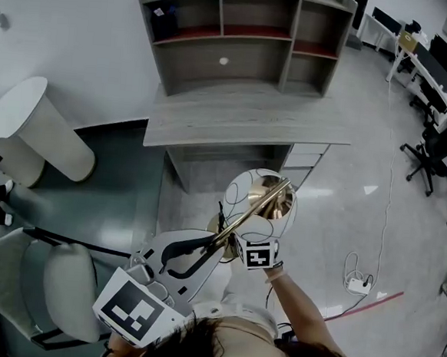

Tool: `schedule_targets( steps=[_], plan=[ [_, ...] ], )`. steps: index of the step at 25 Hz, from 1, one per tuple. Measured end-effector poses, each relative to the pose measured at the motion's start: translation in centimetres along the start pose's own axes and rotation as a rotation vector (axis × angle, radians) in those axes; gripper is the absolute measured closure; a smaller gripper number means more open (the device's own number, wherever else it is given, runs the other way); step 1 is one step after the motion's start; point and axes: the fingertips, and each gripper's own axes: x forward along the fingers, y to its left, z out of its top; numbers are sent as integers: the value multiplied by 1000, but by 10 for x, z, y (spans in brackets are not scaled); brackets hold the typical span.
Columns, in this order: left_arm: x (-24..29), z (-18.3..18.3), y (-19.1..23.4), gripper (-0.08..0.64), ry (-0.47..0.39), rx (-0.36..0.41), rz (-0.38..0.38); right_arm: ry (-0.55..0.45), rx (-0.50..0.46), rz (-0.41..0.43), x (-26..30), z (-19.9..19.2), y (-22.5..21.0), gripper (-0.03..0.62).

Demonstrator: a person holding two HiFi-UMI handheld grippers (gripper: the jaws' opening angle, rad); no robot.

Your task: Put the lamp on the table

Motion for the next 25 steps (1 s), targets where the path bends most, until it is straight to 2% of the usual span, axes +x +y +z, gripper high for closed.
schedule_targets(
  steps=[13,25],
  plan=[
    [21,15,92,514,-16,-7,-7,8,5,-7,78,48,-6,566],
    [31,23,158,514,-58,5,-34,8,-3,-40,133,84,-11,566]
  ],
)
